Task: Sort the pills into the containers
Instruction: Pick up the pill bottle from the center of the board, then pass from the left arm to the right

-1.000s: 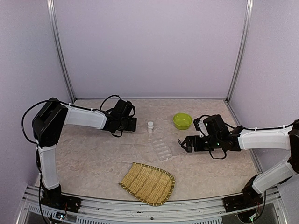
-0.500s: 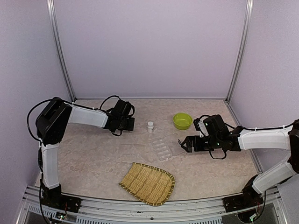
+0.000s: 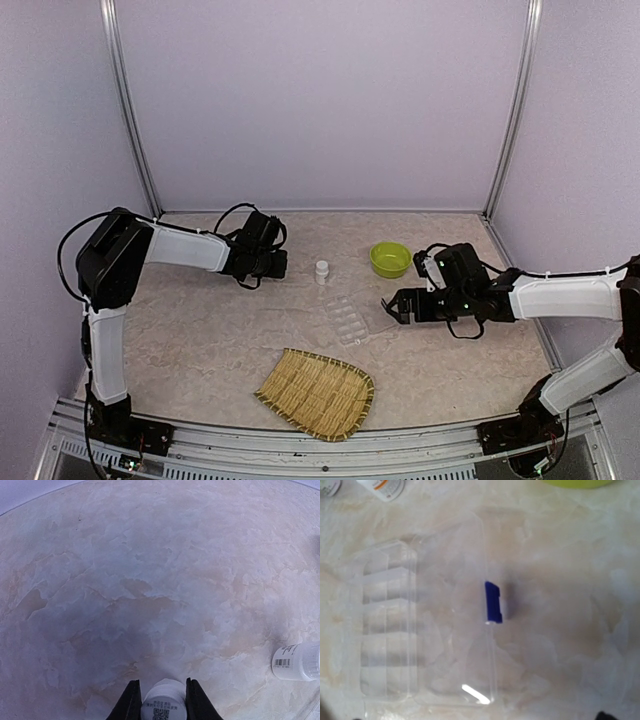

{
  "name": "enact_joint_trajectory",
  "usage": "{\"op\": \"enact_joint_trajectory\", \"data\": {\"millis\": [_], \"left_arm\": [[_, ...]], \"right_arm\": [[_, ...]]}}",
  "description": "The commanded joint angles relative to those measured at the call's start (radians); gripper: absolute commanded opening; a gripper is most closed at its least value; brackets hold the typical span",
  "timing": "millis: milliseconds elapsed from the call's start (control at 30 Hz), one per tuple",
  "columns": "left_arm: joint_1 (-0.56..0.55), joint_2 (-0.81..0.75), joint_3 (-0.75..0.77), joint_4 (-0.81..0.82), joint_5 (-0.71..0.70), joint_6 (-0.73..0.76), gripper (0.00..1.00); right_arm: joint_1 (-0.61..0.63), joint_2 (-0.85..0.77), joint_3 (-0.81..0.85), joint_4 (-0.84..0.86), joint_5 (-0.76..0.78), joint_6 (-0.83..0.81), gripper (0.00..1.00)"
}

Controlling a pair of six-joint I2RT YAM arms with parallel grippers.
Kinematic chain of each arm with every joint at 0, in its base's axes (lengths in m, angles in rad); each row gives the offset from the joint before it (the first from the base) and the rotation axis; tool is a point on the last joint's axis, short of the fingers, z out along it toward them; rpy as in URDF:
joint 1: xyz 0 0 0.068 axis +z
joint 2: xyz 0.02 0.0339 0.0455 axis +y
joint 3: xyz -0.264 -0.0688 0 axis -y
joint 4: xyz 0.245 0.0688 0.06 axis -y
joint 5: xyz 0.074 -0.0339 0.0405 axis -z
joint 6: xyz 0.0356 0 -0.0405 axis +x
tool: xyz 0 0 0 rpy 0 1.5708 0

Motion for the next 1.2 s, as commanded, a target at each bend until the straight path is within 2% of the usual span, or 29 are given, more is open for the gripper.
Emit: {"op": "enact_joint_trajectory", "data": {"millis": [0,267,500,700,933,1033,1167], "left_arm": [[0.003,-0.006,-0.002,0.003,0.024,-0.006,0.19],[-0.013,-0.135,-0.08,0.059,0.132,-0.022,0.19],[-0.06,-0.334,-0.252,0.228,0.373,-0.036,0.19],[-0.153,-0.409,-0.31,0.34,0.585,-0.019,0.2],[-0.246,-0.459,-0.371,0.564,0.872,-0.044,0.2],[-0.266,-0.484,-0.407,0.665,0.939,-0.052,0.2],[-0.292,-0.51,-0.441,0.734,0.96,-0.077,0.2]], "right_arm": [[-0.007,0.009,0.024,-0.008,-0.006,-0.006,1.0],[-0.007,-0.035,0.0,0.053,-0.118,-0.051,1.0],[-0.006,-0.157,-0.069,0.235,-0.363,-0.084,0.99],[-0.002,-0.224,-0.112,0.409,-0.531,-0.085,0.97],[0.013,-0.194,-0.109,0.555,-0.673,-0.085,0.93],[0.029,-0.169,-0.107,0.605,-0.725,-0.078,0.91],[0.062,-0.138,-0.095,0.632,-0.752,-0.076,0.9]]}}
